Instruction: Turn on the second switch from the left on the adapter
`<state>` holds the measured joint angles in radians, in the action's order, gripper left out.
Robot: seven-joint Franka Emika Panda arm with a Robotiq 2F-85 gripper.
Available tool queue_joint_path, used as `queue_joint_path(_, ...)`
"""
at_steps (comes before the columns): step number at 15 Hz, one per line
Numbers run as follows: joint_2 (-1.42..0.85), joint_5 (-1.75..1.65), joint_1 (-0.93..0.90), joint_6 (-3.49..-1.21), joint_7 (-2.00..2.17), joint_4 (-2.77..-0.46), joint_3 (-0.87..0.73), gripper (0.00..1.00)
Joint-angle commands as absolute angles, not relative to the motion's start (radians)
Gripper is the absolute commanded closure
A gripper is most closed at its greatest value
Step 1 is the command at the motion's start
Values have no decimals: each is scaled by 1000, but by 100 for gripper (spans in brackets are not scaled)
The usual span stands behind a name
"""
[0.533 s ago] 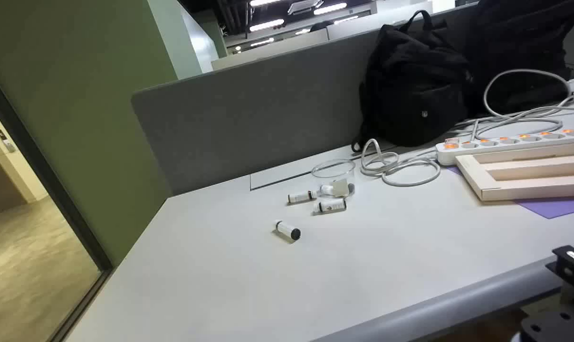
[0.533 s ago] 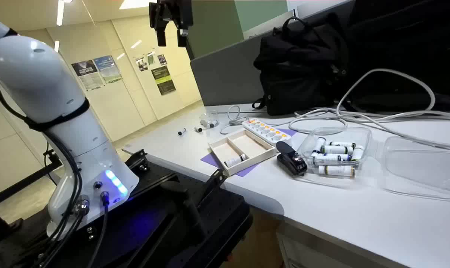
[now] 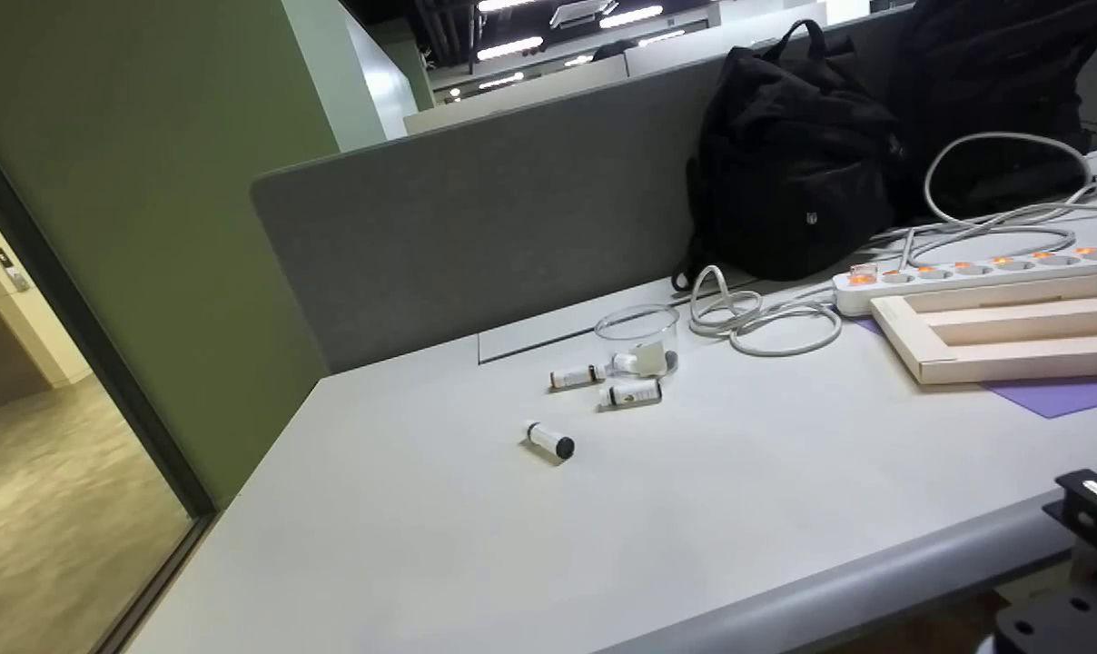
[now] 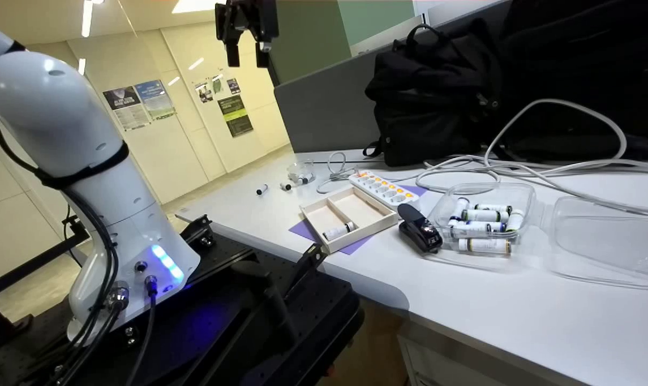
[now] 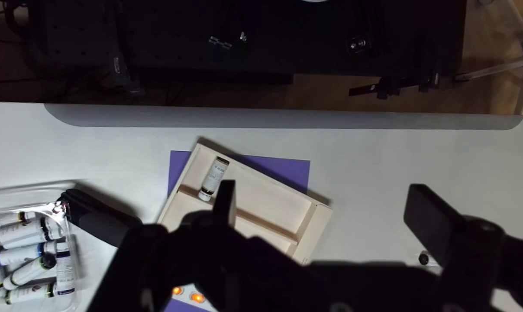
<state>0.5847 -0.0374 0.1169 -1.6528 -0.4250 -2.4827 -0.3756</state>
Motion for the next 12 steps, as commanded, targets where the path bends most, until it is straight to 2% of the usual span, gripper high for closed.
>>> queue_joint_path(1,579,-29,138,-1650,-435,-2480,-358,0)
queue_joint_path(3,535,1,129,-1739,-413,-2451,-354,0)
queue_joint_path(5,488,32,118,-1929,-403,-2437,-344,0)
queue_joint_path(10,215,147,72,-2435,-385,-2333,-313,0)
queue_joint_path(12,89,150,82,-2522,-330,-2265,-285,0)
